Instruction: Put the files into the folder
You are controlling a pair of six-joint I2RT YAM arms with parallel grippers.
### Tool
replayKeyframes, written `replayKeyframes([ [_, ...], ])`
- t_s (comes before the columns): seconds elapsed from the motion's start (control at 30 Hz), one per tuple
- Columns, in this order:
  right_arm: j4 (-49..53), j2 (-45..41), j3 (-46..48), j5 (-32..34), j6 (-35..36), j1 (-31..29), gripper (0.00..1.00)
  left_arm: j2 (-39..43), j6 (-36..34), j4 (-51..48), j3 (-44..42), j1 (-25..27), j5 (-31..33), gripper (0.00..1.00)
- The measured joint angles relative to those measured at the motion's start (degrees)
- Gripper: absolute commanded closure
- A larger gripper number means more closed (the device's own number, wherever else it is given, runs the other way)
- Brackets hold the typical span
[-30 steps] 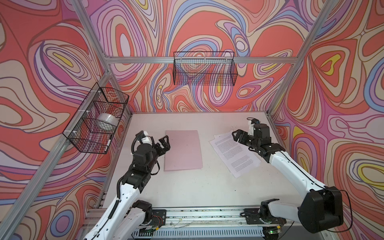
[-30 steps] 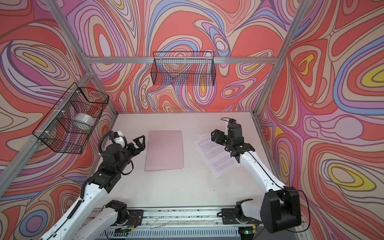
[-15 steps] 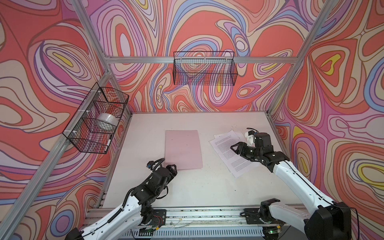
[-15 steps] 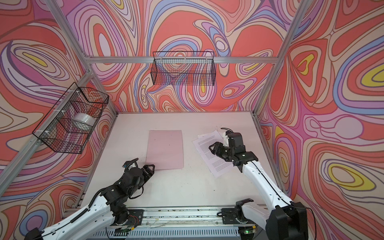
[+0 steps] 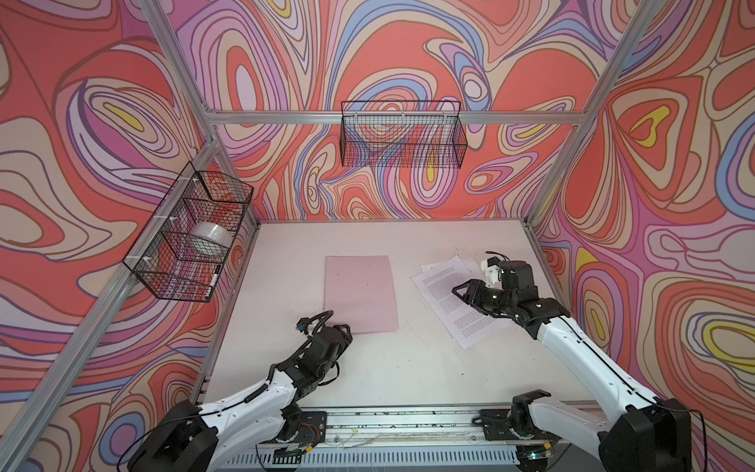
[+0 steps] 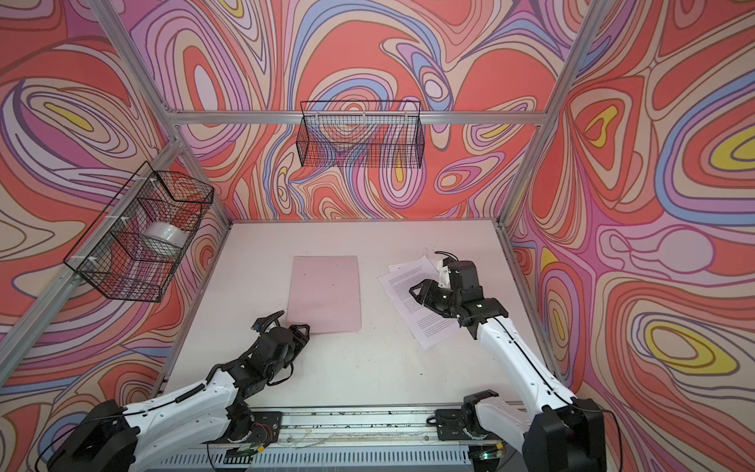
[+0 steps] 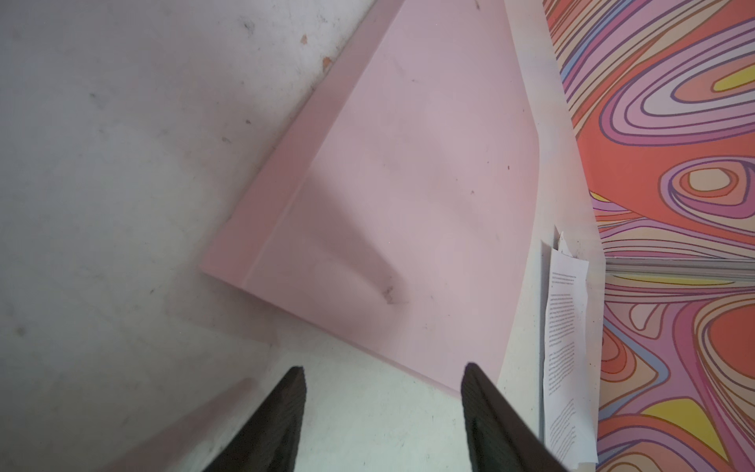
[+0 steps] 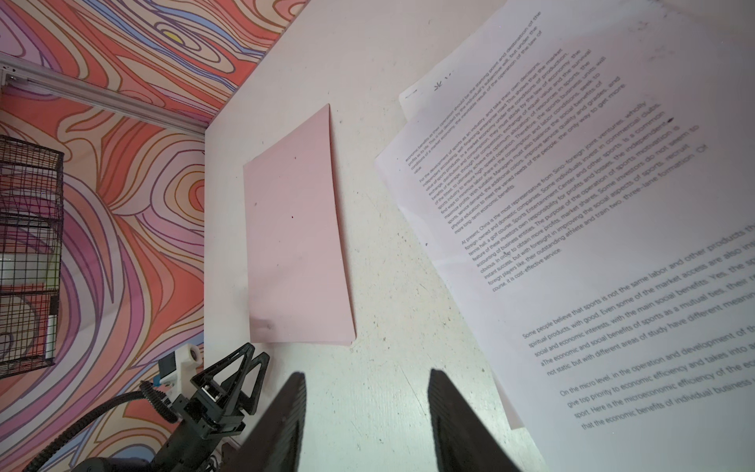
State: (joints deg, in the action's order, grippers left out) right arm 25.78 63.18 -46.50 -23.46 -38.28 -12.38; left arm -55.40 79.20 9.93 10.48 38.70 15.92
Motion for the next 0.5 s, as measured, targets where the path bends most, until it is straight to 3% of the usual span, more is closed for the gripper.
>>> replayKeyframes([
  [0.5, 0.2, 0.0, 0.0, -0.6, -0.4, 0.0, 0.62, -19.7, 0.1, 24.7, -0.4, -0.5, 0.7, 0.52],
])
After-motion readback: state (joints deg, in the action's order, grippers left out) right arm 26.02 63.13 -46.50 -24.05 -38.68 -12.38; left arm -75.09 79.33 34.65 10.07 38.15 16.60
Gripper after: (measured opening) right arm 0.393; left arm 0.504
